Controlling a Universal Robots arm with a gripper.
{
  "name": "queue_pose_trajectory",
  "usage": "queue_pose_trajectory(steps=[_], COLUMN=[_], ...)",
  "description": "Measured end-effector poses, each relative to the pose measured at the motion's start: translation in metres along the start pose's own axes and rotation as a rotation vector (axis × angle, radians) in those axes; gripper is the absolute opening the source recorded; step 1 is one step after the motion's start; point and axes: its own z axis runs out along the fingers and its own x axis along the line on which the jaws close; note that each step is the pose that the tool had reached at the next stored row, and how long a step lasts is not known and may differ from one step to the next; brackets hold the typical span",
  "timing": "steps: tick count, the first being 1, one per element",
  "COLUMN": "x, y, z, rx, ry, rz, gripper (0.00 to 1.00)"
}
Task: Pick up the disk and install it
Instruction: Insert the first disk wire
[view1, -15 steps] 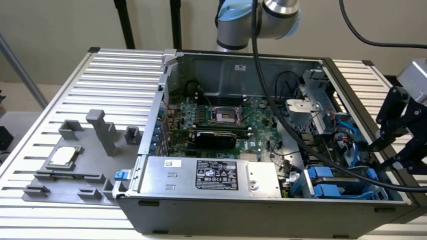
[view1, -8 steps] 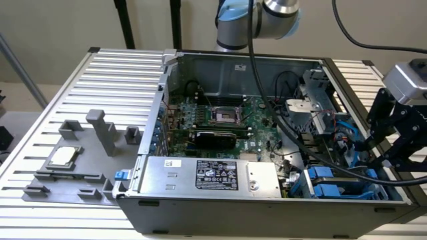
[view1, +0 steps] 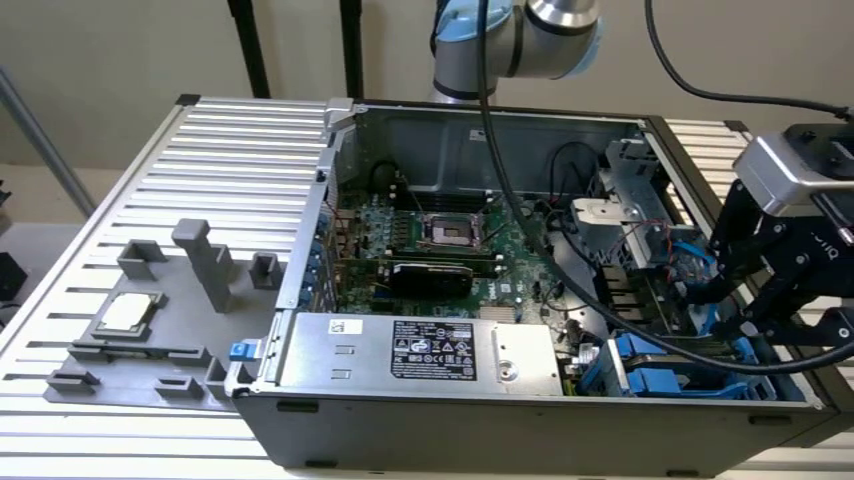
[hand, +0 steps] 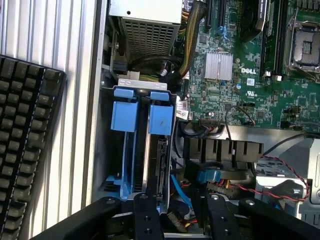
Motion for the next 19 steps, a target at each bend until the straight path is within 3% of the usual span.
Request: queue_pose_trajectory(steps=[4, 8, 12, 14, 16, 19], x=[-0.005, -0.006, -0.006, -0.002, 0.005, 0.013], y=[0.0002, 0.0091, 0.0232, 0.0255, 0.0259, 0.0261], z=[0.0006, 0.0011, 0.0019, 0.0016, 0.0011, 0.0004], rx=[-0.0002, -0.0008, -0.0011, -0.0010, -0.0009, -0.0002], ry=[0.0000, 0.0004, 0.0004, 0.0004, -0.0034, -0.0134], rz=[-0.002, -0.009, -0.013, -0.013, -0.014, -0.014], gripper=[0.48, 0.66, 0.66, 0.66, 0.66, 0.66])
